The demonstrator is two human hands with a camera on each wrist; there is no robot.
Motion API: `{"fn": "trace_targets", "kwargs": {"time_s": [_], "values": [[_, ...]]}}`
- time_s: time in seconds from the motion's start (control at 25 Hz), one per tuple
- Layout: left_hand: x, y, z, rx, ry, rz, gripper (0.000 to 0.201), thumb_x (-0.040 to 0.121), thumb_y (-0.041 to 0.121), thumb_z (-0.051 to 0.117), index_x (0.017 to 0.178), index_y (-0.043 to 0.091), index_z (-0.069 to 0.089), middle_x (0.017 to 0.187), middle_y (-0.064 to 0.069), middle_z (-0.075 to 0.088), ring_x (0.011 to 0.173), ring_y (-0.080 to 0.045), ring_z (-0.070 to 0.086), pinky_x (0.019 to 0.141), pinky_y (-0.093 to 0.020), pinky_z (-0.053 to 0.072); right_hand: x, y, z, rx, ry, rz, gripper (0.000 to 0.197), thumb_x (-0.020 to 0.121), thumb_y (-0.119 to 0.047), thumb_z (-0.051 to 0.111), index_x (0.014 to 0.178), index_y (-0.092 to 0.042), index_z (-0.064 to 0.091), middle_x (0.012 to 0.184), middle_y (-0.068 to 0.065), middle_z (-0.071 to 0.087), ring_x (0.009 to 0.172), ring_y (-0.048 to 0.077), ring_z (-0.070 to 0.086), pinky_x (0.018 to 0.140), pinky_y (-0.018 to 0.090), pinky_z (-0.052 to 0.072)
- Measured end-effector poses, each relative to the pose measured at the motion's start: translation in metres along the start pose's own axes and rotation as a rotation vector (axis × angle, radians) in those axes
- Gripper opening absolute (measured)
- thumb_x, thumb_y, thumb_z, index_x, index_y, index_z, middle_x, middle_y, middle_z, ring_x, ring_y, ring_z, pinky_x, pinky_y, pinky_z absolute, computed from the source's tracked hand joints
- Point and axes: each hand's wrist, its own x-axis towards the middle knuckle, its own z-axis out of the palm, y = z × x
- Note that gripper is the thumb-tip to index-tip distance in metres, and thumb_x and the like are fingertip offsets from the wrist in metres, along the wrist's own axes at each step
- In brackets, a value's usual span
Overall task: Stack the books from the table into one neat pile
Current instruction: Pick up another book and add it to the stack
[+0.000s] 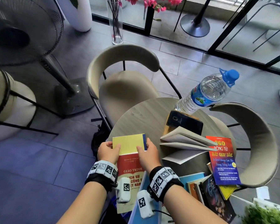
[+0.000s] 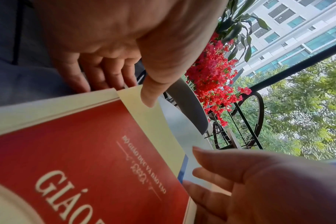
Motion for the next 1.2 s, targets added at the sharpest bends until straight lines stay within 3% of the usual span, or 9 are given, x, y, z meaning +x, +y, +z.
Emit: {"fn": "trace_targets", "kwargs": {"time_s": [0.12,0.28,0.48,0.6,0.72,0.84,1.0,1.08,1.2], "values": [[-0.003,0.001,-0.004,-0.111,0.027,0.057,0.031,0.082,0.015,0.081,0.11,0.011,0.069,0.098,-0.003,0.072,0.088,-0.021,0.068,0.087,-0.039,0.058,0.002,-0.003,-0.004,0.099,-0.01,0.016,0.027,0.086,-0.033,0.059,0.11,-0.021,0.062,0.099,-0.006,0.072,0.092,0.017,0.07,0.088,0.046,0.058],[-0.006,0.005,-0.009,-0.144,0.04,0.205,0.021,0.086,0.016,0.079,0.105,0.011,0.074,0.094,-0.001,0.073,0.09,-0.021,0.07,0.085,-0.036,0.057,0.02,-0.006,-0.002,0.16,0.049,0.026,0.022,0.077,-0.037,0.061,0.09,-0.02,0.064,0.085,-0.001,0.073,0.079,0.024,0.072,0.079,0.052,0.06],[0.0,0.016,-0.019,-0.347,0.029,0.327,0.013,0.09,0.016,0.074,0.1,0.024,0.072,0.098,-0.002,0.076,0.094,-0.022,0.071,0.088,-0.041,0.059,0.022,-0.031,-0.003,0.194,0.159,-0.051,0.025,0.087,-0.024,0.069,0.112,-0.024,0.068,0.108,0.001,0.068,0.092,0.013,0.067,0.091,0.035,0.055],[-0.002,0.023,-0.03,-0.419,0.021,0.387,0.015,0.093,0.014,0.071,0.095,0.029,0.07,0.094,0.002,0.075,0.09,-0.015,0.069,0.084,-0.031,0.056,0.004,-0.053,-0.01,0.238,0.226,-0.163,0.019,0.091,-0.015,0.069,0.106,-0.027,0.063,0.1,-0.008,0.069,0.092,0.011,0.066,0.086,0.024,0.049],[-0.006,0.032,-0.04,-0.501,0.014,0.415,0.019,0.097,0.012,0.065,0.112,0.025,0.066,0.093,0.008,0.073,0.085,-0.002,0.067,0.08,-0.019,0.054,-0.016,-0.068,-0.012,0.278,0.234,-0.301,0.025,0.092,-0.014,0.068,0.104,-0.034,0.061,0.101,-0.011,0.071,0.096,0.008,0.067,0.089,0.024,0.051],[-0.014,0.045,-0.054,-0.491,0.079,0.56,0.021,0.098,0.008,0.063,0.107,0.026,0.063,0.09,0.013,0.068,0.085,-0.005,0.063,0.08,-0.018,0.05,-0.035,-0.075,-0.014,0.307,0.268,-0.434,0.026,0.092,-0.011,0.069,0.106,-0.031,0.062,0.104,-0.006,0.071,0.098,0.007,0.067,0.09,0.021,0.052],[-0.041,0.067,-0.086,-0.534,0.095,0.784,0.026,0.097,0.007,0.063,0.105,0.031,0.059,0.095,0.025,0.071,0.088,0.008,0.063,0.083,-0.011,0.048,-0.063,-0.082,-0.027,0.366,0.29,-0.574,0.021,0.094,-0.008,0.069,0.111,-0.017,0.064,0.105,0.0,0.072,0.099,0.01,0.068,0.091,0.023,0.054],[-0.06,0.077,-0.103,-0.527,0.098,0.888,0.023,0.096,0.002,0.062,0.109,0.022,0.059,0.099,0.025,0.071,0.091,0.008,0.065,0.084,-0.01,0.049,-0.082,-0.086,-0.036,0.387,0.306,-0.623,0.018,0.095,-0.01,0.069,0.112,-0.015,0.064,0.104,-0.003,0.072,0.099,0.011,0.069,0.09,0.027,0.055],[-0.094,0.076,-0.125,-0.458,0.09,0.986,0.022,0.091,-0.004,0.062,0.111,0.005,0.058,0.1,0.026,0.071,0.089,0.008,0.067,0.081,-0.009,0.05,-0.117,-0.077,-0.052,0.422,0.244,-0.687,0.018,0.097,-0.009,0.068,0.113,-0.015,0.063,0.107,-0.005,0.072,0.102,0.02,0.07,0.088,0.044,0.057]]}}
